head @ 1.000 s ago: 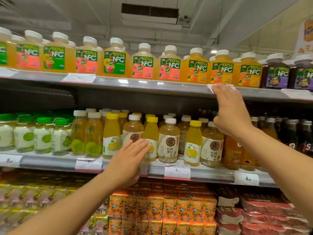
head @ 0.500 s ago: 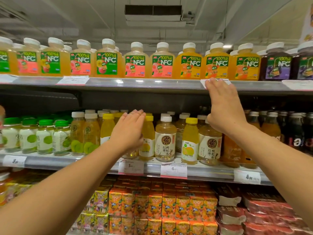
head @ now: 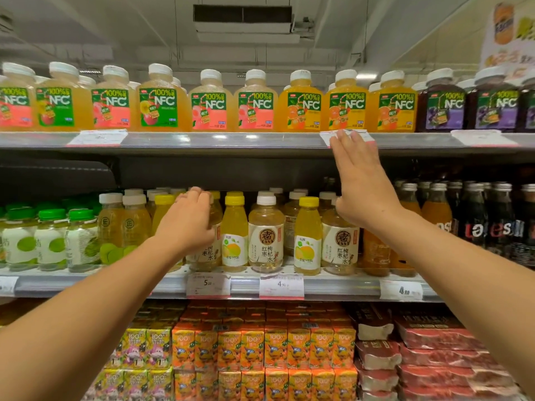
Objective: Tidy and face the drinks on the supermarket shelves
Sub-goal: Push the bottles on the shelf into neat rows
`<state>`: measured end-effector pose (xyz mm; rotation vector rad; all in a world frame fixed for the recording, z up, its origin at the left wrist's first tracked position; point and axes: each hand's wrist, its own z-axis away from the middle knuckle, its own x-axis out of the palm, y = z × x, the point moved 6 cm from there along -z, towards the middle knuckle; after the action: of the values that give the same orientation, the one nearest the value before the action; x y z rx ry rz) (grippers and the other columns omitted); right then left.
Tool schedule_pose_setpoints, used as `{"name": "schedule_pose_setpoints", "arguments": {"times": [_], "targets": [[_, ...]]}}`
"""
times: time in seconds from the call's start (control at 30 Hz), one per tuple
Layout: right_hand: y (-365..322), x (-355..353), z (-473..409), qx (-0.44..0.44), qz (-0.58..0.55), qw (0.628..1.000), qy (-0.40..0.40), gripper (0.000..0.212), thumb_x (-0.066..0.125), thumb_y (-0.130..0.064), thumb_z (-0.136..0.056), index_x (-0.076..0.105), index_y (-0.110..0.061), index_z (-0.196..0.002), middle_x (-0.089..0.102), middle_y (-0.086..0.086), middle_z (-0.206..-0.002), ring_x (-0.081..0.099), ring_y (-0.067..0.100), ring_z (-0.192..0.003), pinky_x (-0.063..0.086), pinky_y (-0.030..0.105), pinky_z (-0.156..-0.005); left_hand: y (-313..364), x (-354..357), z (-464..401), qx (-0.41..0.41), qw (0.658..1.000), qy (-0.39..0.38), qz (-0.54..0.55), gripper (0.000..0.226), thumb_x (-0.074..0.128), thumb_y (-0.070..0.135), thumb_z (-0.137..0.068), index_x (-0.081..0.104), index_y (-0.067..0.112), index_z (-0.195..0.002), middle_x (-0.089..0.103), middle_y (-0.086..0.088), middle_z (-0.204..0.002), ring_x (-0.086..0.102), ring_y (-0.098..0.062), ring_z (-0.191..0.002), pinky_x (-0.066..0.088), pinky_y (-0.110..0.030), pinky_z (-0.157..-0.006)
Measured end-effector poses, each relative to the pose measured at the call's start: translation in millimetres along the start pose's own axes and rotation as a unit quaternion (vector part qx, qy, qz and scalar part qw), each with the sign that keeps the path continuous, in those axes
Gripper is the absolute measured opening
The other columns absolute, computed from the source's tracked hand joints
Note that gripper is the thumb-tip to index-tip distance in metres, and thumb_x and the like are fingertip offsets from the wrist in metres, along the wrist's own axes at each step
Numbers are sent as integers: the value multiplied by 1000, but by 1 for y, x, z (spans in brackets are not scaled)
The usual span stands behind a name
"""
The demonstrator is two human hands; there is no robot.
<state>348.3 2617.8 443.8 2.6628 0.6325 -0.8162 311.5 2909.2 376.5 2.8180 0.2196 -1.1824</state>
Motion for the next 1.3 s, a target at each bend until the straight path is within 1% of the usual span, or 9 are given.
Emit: {"name": "schedule_pose_setpoints", "arguments": {"times": [0.07,0.13,0.3,0.47,0.63,0.8,1.07,1.2,1.3], "targets": [[-4,3,15,-20,-33,999,9,99,61,2,-77,3,-12,-155,-8,6,-163,-14,21,-149,-10,36,-118,3,-10,3,8,999,43,26,41,65,31,-84,48,15,-117,47,-7,-119,56,-19,-94,54,-32,-79],[-11,12,34,-63,-73,995,7,89,61,3,-76,19,-12,-154,9,6,-163,1,20,-150,-4,34,-118,4,-16,5,10,997,66,49,29,61,32,-90,46,14,-108,42,-7,-114,53,-16,-78,53,-31,-65],[-12,52,36,41,-192,977,-79,55,52,-25,-95,37,-21,-148,38,-1,-153,33,16,-141,29,30,-111,-1,-18,7,-29,993,58,99,24,57,31,-94,44,17,-110,51,-10,-118,58,-21,-85,55,-33,-68],[-9,76,5,115,-164,972,-122,57,49,-47,-95,42,-18,-143,59,5,-128,57,22,-110,51,35,-85,-5,-22,5,-28,989,62,131,26,62,36,-90,47,24,-108,57,-3,-111,56,-15,-84,44,-25,-60],[-3,93,-11,175,-148,958,-172,71,55,-63,-86,45,-17,-138,60,3,-111,58,21,-95,48,30,-66,-16,-14,8,-65,977,18,200,59,67,37,-88,45,15,-138,56,-7,-129,56,-22,-111,50,-34,-87],[-4,95,-13,189,-146,958,-159,70,66,-60,-81,41,-19,-132,56,1,-100,63,22,-90,58,36,-69,-20,-11,18,-64,957,13,284,44,71,43,-81,53,27,-118,60,8,-107,55,-7,-90,41,-17,-65],[-16,84,2,185,-251,941,-130,47,70,-47,-84,52,-21,-120,60,-3,-92,62,12,-73,60,34,-63,-22,-9,36,-72,943,51,320,42,72,43,-81,60,24,-117,61,10,-104,56,-10,-96,41,-21,-70],[-34,65,15,129,-255,952,-110,42,71,-46,-83,57,-24,-116,62,-6,-98,61,11,-86,59,36,-73,-25,-14,48,-92,933,89,337,37,69,39,-84,58,23,-116,60,8,-105,55,-10,-95,43,-21,-72],[-50,36,10,79,-250,963,-61,43,70,-48,-83,58,-25,-118,61,-9,-98,57,6,-86,47,22,-67,-35,-31,50,-116,915,132,363,38,66,39,-88,56,20,-120,58,7,-107,54,-11,-97,42,-22,-73]]}}
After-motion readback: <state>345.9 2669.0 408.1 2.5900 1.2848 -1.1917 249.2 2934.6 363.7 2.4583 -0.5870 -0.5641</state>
